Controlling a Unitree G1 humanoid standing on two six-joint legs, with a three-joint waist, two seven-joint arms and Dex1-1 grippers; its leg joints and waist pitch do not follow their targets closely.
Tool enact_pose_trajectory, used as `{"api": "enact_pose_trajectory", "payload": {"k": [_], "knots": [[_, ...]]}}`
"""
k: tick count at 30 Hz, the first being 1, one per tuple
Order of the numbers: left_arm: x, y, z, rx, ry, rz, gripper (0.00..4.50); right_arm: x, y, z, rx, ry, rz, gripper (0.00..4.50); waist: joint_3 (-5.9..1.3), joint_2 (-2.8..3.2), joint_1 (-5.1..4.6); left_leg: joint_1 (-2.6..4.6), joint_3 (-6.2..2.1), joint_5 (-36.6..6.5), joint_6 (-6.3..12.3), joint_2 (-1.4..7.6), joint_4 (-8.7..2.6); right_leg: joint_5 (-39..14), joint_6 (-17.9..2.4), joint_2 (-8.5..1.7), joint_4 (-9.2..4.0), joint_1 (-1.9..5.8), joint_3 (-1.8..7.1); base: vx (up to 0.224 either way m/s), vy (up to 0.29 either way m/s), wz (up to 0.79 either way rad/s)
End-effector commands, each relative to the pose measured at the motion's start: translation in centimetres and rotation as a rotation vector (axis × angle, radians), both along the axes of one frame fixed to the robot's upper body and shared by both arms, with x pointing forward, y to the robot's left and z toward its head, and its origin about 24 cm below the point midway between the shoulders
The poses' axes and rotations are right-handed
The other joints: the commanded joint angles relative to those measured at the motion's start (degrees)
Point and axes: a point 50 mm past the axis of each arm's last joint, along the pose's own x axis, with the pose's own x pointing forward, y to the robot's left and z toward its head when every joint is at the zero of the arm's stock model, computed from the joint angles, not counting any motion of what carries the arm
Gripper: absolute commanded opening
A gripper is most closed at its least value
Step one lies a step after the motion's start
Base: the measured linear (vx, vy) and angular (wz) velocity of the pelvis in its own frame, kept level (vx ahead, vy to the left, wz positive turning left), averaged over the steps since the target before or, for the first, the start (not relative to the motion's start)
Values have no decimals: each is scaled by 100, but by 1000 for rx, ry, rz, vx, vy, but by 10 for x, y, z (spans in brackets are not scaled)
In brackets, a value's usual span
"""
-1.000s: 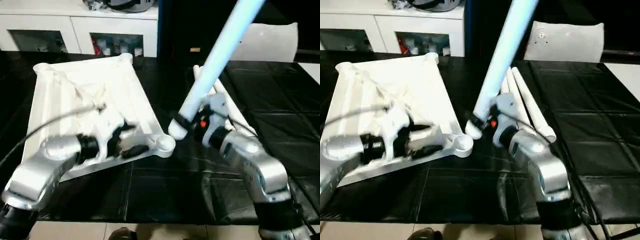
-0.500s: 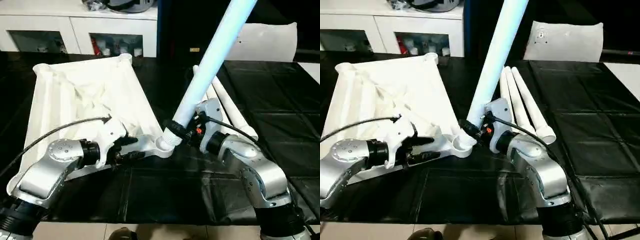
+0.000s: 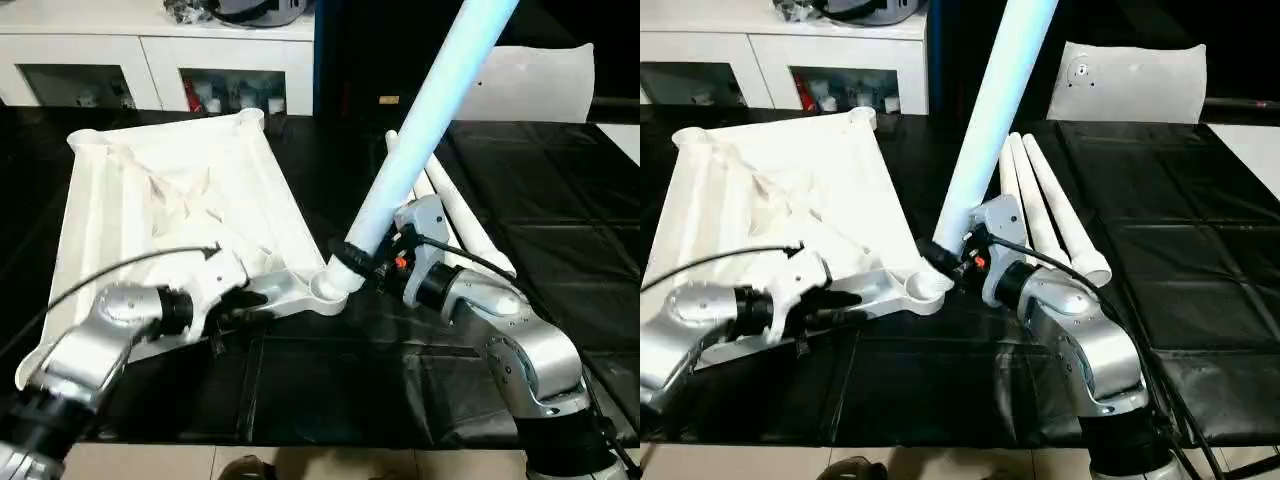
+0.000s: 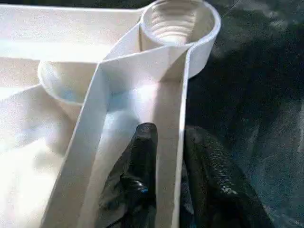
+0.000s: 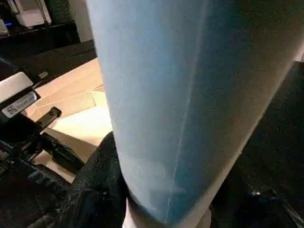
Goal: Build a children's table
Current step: Insert table leg to table base
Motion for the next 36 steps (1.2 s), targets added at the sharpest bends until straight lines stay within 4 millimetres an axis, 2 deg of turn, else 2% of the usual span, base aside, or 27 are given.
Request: {"api": "enact_pose_trajectory", "payload": {"k": [1, 4, 5, 8, 10, 12, 16, 19, 21, 22, 23, 25, 27, 28, 29, 30, 31, 32, 33, 34, 35, 36], "knots": [[2, -1, -3, -1, 8, -19, 74, -3, -1, 4, 8, -20, 8, 189, -389, 127, -33, 207, -145, -1912, -534, 287, -478, -1129, -979, -389, -491, 148, 228, 0, 0, 0], [4, -2, -6, 4, 13, -28, 48, -4, -2, 3, 0, -18, 19, 189, -389, 149, -26, 211, -140, -1915, -512, 283, -471, -1183, -980, -393, -507, 150, 233, 0, 0, 0], [5, -2, -6, 10, 14, -38, 37, -4, -2, 4, -2, -17, 25, 189, -380, 130, -31, 205, -140, -1938, -492, 281, -476, -1243, -975, -392, -517, 153, 235, 0, 0, 0], [8, -1, -7, 45, 23, -73, 5, -6, -2, 3, -14, -13, 51, 189, -367, 133, -25, 214, -147, -1991, -477, 287, -485, -1480, -929, -406, -535, 144, 240, 0, 0, 0], [10, 0, -8, 48, 34, -77, 1, -6, -2, 3, -18, -13, 61, 189, -366, 150, -28, 229, -155, -2076, -499, 296, -486, -1630, -920, -420, -542, 137, 242, 0, 0, 0], [11, 0, -6, 51, 34, -97, 0, -7, -1, 4, -22, -4, 93, 189, -364, 134, -36, 227, -155, -2098, -497, 293, -491, -1672, -923, -415, -551, 138, 240, 0, 0, 0], [10, -2, -4, 47, 35, -155, 0, -8, 0, 1, -43, 6, 116, 189, -379, 133, -30, 217, -150, -1971, -466, 300, -483, -1458, -984, -419, -528, 147, 243, 0, 0, 0], [7, -8, 1, 11, 32, -231, 0, 3, -1, -3, -78, 6, 105, 189, -395, 139, -31, 210, -138, -1803, -448, 295, -470, -1225, -1054, -415, -505, 151, 240, 0, 0, 0], [7, -10, 2, 18, 7, -249, 0, 8, -1, -4, -84, 7, 100, 189, -394, 75, -28, 206, -114, -1710, -410, 296, -452, -1120, -1140, -418, -498, 154, 242, 0, 0, 0], [7, -10, 2, 18, 7, -249, 0, 8, -1, -4, -84, 7, 100, 189, -395, 106, -9, 205, -115, -1659, -389, 301, -450, -1097, -1143, -422, -491, 154, 242, 0, 0, 0], [4, -10, 1, 42, -14, -275, 0, 9, 1, -7, -96, 25, 142, 189, -398, 26, -2, 196, -108, -1607, -344, 309, -452, -1033, -1134, -419, -491, 173, 239, 0, 0, 0], [3, -11, 1, 46, -18, -284, 0, 8, 3, -8, -103, 35, 162, 189, -394, 75, 6, 193, -111, -1586, -331, 308, -455, -1036, -1127, -422, -478, 167, 233, 0, 0, 0], [3, -12, 2, 38, -23, -296, 0, 8, 5, -10, -113, 47, 186, 189, -390, -10, 3, 188, -98, -1548, -295, 311, -458, -1095, -1108, -426, -488, 176, 234, 0, 0, 0], [4, -12, 2, 36, -21, -291, 0, 7, 6, -10, -118, 51, 198, 189, -387, 21, 10, 191, -105, -1549, -296, 315, -458, -1188, -1084, -437, -483, 169, 237, 0, 0, 0], [5, -12, 2, 36, -23, -289, 0, 7, 7, -11, -123, 54, 209, 189, -380, 26, 8, 198, -104, -1578, -304, 316, -462, -1272, -1064, -434, -495, 159, 237, 0, 0, 0], [5, -12, 2, 33, -27, -290, 0, 7, 8, -12, -124, 61, 220, 189, -375, -66, -5, 192, -90, -1570, -280, 318, -464, -1315, -1050, -431, -508, 163, 237, 0, 0, 0], [6, -12, 2, 31, -29, -287, 0, 7, 8, -12, -125, 65, 227, 189, -379, -17, 19, 189, -100, -1530, -272, 317, -457, -1370, -1031, -451, -498, 161, 243, 0, 0, 0], [6, -11, 2, 33, -31, -290, 0, 8, 9, -13, -128, 65, 227, 189, -378, -9, 23, 193, -103, -1561, -290, 322, -465, -1426, -1008, -450, -506, 149, 241, 0, 0, 0], [6, -11, 3, 33, -32, -292, 0, 8, 9, -13, -128, 66, 226, 189, -378, -9, 23, 193, -103, -1561, -290, 322, -465, -1426, -1008, -450, -506, 149, 241, 0, 0, 0], [6, -10, 3, 35, -33, -296, 0, 9, 9, -13, -129, 66, 226, 189, -376, -37, 12, 200, -106, -1625, -324, 325, -478, -1439, -1004, -439, -505, 140, 234, 0, 0, 0], [5, -10, 3, 34, -31, -310, 0, 11, 10, -15, -134, 66, 225, 189, -379, -12, 19, 204, -111, -1666, -342, 322, -477, -1458, -999, -445, -501, 134, 236, 0, 0, 0], [4, -10, 3, 33, -27, -321, 0, 12, 10, -16, -137, 68, 225, 189, -376, -19, 15, 202, -107, -1696, -352, 320, -478, -1475, -997, -444, -509, 129, 239, 0, 0, 0]]}}
